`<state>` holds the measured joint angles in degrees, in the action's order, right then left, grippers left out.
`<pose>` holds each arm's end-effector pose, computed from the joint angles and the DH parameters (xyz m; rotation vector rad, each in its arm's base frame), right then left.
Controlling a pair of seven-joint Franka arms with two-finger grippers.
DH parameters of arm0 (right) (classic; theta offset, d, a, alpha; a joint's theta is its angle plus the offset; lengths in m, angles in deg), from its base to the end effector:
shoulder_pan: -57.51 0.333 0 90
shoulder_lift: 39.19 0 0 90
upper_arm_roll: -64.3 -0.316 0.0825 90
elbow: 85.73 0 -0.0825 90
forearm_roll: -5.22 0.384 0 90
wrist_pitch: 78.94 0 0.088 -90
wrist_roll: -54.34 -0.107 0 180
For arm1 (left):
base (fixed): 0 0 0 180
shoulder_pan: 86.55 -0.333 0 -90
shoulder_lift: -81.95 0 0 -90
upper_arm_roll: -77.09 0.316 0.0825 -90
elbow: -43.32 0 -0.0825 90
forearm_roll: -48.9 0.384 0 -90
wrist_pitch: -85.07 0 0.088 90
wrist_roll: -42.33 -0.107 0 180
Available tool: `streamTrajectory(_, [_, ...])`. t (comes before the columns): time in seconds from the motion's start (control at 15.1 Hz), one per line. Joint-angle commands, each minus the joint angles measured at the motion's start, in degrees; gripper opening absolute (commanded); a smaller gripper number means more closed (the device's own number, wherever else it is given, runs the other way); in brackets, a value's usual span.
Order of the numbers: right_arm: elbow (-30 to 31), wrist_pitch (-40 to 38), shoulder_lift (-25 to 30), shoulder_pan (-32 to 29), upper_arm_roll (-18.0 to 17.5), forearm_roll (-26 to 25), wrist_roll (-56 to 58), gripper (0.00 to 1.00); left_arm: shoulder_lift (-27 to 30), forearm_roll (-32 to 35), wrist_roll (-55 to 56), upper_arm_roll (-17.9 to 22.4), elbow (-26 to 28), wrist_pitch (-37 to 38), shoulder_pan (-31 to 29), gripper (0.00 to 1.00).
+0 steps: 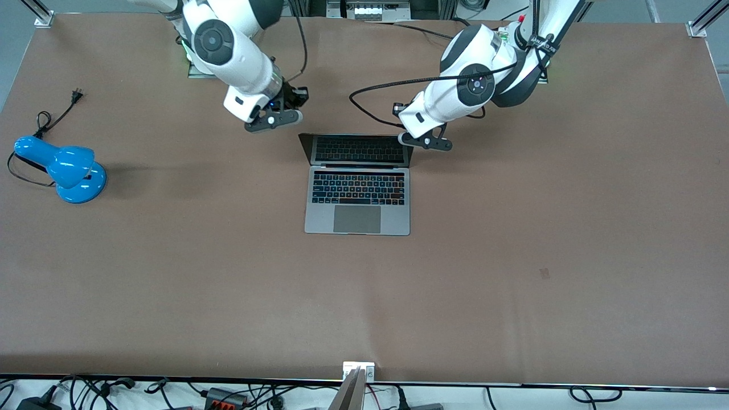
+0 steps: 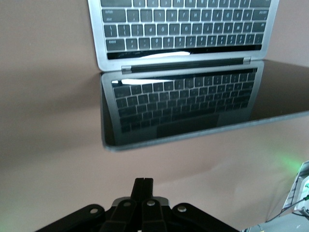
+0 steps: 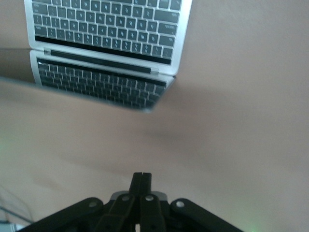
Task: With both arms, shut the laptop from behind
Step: 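Place both grippers behind the laptop screen's back edge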
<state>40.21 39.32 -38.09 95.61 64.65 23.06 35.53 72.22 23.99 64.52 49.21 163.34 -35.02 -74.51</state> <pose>0.3976 0.3282 0.3846 -2.9331 -0.2446 0.3348 0.4147 -0.3683 0.3439 2.8012 -0.0824 -0.5115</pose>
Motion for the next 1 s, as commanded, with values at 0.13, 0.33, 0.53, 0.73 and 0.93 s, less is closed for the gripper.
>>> streamTrajectory(0.13, [0.18,8.29,-3.90,2.94,0.70,1.14,-0.26,0.00,-0.90,-0.93,-1.36,0.18,-0.84,-2.25,-0.26,0.00])
streamTrajectory(0.33, [-0.34,14.71,-7.24,3.30,0.70,1.05,-0.26,0.00,-1.33,-0.66,-1.45,0.27,-0.84,-4.18,-0.18,0.00])
streamTrajectory(0.53, [-0.78,15.69,-7.77,3.12,0.79,1.05,0.00,0.00,-3.17,-0.58,-1.45,0.36,-2.16,-4.80,-0.18,0.00])
streamTrajectory(0.73, [-0.87,17.44,-8.56,3.12,0.79,0.79,0.00,0.00,-5.46,2.30,-1.36,0.54,-4.35,-4.98,-0.18,0.00])
streamTrajectory(0.93, [-1.05,18.06,-8.83,2.69,0.96,0.79,0.00,0.00,-9.32,4.34,-1.27,0.62,-7.07,-5.07,-1.14,0.00])
